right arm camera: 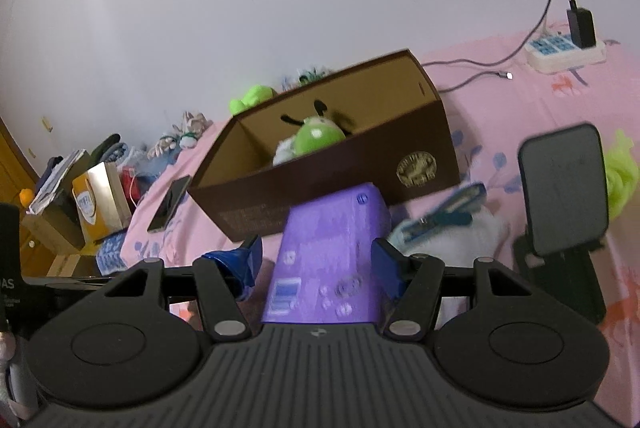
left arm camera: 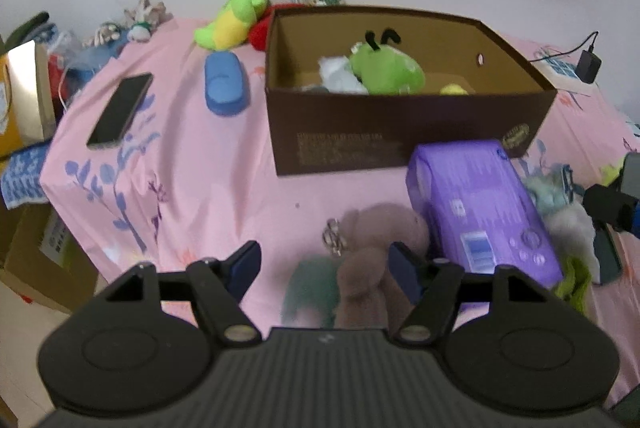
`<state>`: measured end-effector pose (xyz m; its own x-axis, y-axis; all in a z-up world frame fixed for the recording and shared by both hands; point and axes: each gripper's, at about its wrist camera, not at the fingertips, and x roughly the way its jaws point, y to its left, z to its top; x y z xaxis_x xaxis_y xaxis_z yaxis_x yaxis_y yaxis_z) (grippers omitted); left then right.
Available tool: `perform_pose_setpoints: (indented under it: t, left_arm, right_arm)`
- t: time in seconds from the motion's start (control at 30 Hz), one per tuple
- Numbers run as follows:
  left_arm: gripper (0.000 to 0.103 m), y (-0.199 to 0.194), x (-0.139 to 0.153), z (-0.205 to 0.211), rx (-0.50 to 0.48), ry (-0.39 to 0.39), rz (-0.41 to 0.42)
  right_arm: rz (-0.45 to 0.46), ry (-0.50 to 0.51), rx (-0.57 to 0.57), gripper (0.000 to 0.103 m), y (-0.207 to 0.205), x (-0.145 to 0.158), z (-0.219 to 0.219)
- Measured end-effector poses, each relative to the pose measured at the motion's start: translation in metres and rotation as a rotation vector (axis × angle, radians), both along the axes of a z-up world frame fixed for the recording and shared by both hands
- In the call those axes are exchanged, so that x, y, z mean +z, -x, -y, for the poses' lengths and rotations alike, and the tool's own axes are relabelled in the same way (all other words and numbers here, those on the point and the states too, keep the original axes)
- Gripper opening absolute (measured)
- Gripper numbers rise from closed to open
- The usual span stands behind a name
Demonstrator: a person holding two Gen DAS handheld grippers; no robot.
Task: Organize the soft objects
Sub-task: 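Move the left tool to the teal cloth while the right reaches the green knitted sock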
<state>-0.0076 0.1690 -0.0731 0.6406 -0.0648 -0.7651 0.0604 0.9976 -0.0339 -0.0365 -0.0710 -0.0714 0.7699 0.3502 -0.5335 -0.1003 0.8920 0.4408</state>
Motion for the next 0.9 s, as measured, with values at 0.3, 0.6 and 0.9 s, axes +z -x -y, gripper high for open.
perform_pose_setpoints:
  t: [0.3,0.6,0.9]
  left_arm:
    - [0.071,0.015,-0.013,0.005,-0.025,0.039,-0.019]
    - [0.071,0.015,-0.026,0.010,-0.074,0.077,-0.054]
    - [0.071,0.007,-0.039,0.012,-0.136,0.108,-0.082]
  right_arm:
    - [-0.114,-0.028,-0.026,0.045,0.013,-0.022,0.012]
    - [-0.222,-0.052,-0.070,0.046,0.016,-0.044,0.021]
    - [-0.271,-0.064,-0.077,0.046,0.006,-0.056,0.018]
